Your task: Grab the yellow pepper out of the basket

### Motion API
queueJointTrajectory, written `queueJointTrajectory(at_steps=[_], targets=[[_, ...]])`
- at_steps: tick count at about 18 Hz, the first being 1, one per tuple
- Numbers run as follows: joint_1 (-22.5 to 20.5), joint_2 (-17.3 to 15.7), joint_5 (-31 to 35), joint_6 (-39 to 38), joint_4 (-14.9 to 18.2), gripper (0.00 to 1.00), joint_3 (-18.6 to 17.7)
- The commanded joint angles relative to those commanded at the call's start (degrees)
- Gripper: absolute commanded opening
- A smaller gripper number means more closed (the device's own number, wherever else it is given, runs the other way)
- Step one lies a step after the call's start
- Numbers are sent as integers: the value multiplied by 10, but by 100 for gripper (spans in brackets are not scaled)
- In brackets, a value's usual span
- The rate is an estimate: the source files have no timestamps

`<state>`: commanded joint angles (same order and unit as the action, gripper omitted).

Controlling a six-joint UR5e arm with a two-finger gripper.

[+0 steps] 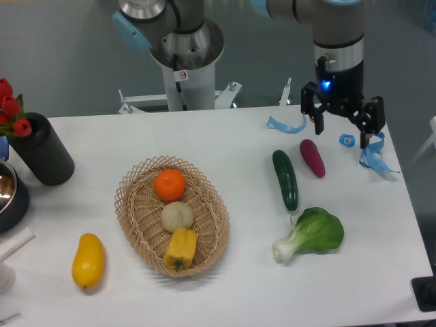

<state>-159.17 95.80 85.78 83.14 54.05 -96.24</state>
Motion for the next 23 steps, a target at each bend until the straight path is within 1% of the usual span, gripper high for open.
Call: queueJointTrajectory(at_steps=[11,16,19,23], targets=[[0,1,-3,-1,0,100,1],[-3,1,-7,-4,-3,100,-9],[-1,1,-7,-60,-4,100,-14],[1,2,-26,-102,-3,100,-16]])
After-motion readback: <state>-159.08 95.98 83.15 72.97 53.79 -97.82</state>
